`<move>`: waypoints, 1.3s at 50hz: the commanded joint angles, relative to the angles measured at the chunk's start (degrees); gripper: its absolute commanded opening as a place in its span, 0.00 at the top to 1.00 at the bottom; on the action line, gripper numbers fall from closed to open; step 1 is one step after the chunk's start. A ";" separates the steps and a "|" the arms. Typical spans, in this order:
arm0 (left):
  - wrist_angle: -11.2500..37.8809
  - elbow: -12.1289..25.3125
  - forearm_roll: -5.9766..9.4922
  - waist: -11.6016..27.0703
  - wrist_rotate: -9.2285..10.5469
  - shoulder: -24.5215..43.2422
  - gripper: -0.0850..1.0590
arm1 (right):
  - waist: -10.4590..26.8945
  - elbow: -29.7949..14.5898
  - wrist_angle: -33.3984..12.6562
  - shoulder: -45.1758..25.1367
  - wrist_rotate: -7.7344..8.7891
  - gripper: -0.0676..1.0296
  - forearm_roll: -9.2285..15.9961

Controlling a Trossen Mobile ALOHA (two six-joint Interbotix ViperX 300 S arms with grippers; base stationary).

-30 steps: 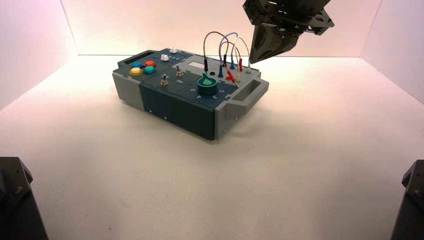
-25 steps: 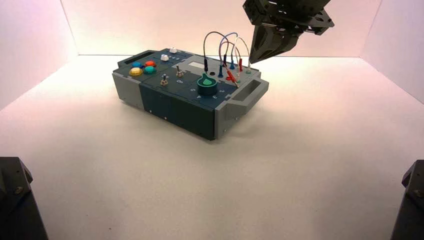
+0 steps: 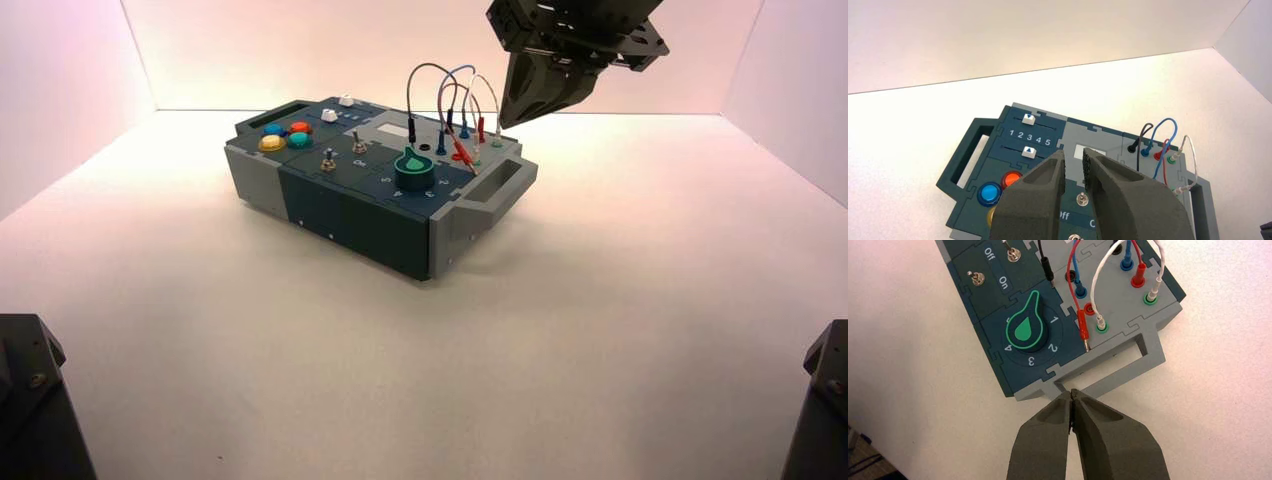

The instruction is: Flip the top switch on with the left gripper.

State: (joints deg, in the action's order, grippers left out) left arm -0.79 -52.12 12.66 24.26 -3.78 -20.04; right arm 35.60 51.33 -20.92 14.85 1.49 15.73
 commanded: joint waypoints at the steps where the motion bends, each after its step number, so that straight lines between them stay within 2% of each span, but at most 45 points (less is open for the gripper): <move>1: -0.62 1.67 -0.09 0.18 0.09 -0.53 0.73 | -0.09 -0.97 0.35 0.44 0.18 0.96 0.09; 21: -0.62 1.67 -0.09 0.97 0.09 -0.88 0.73 | -0.26 -3.08 0.44 -3.34 0.18 0.96 -0.09; 37: -0.44 1.58 -0.09 1.85 0.09 -1.14 0.73 | -1.76 -6.50 1.14 -7.73 0.26 0.96 -0.09; 47: -0.44 1.32 -0.09 1.76 0.00 -1.23 0.73 | -3.43 -7.12 1.14 -9.32 0.18 0.96 -0.18; 58: -0.44 1.32 -0.09 1.76 0.00 -1.23 0.73 | -5.54 -7.12 1.14 -10.46 0.26 0.96 -0.88; 65: -0.44 1.23 -0.09 1.85 0.00 -1.23 0.73 | -5.80 -8.88 1.14 -11.87 0.26 0.96 -1.93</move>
State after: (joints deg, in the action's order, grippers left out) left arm -0.79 -52.21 12.66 25.75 -3.87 -20.21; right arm 29.97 44.56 -20.21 2.72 1.58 13.97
